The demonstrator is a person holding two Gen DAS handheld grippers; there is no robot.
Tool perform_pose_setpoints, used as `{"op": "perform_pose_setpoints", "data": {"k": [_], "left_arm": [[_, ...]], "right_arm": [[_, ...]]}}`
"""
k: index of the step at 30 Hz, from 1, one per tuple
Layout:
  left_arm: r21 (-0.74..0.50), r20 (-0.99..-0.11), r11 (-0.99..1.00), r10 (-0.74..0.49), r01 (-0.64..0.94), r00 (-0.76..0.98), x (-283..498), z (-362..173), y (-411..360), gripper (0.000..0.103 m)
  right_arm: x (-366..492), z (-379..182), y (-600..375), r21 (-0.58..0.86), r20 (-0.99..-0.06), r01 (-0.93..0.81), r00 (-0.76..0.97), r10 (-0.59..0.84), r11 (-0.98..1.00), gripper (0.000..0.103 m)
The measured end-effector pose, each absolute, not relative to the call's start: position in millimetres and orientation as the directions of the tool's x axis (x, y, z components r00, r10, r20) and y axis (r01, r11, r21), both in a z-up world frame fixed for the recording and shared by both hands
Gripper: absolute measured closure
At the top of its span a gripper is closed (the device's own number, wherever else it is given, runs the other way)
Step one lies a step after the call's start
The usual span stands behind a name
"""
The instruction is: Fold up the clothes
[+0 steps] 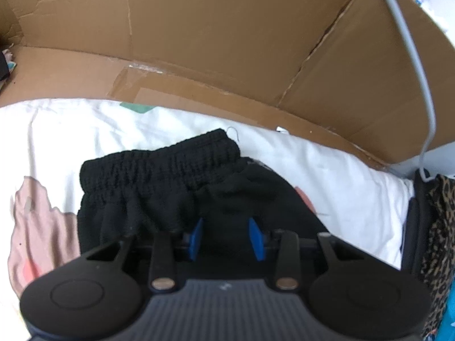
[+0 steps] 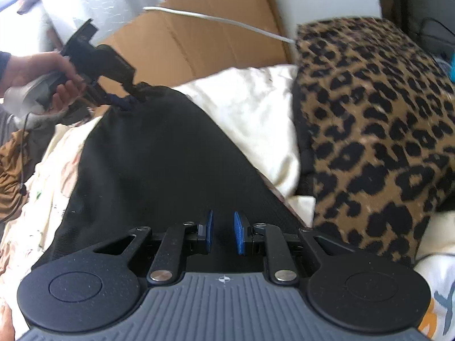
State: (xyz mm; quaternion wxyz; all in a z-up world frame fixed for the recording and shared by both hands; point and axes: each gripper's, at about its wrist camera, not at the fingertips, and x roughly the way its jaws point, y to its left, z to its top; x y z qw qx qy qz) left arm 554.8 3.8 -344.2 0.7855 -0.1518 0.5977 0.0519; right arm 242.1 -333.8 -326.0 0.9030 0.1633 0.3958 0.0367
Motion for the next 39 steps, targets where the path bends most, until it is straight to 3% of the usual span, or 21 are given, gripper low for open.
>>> {"op": "perform_pose_setpoints", "data": {"k": [13,24,34,39], "left_arm": [[-0.135,-0.955,0.971,-0.074,-0.198,0.289,566,-358,-6,0.064],[-0.191,-0.944,0.978,-0.162,-0.077,0.287,577,-314,6,0.064],[-0.133,-0.944,0.987,-0.098,-0.09,0.314,591,-341,2,0.064],[-0.112,-0.937,0.99,-0.076,-0.085,0.34,594,-353,-1,0.064]], "right_arm": [[216,-328,-355,0.32,-0.73,0.144,0.668,0.147,0.936,0.083],[242,-311,-335,0.362,-0.67,0.059,0.711,0.215,0.93,0.084],[274,-323,-333,0.313,-0.699,0.06,0.69,0.187,0.948,0.084],[278,-336,-343,0.367,-0.703,0.111,0.683,0.197,0.924,0.085]]}}
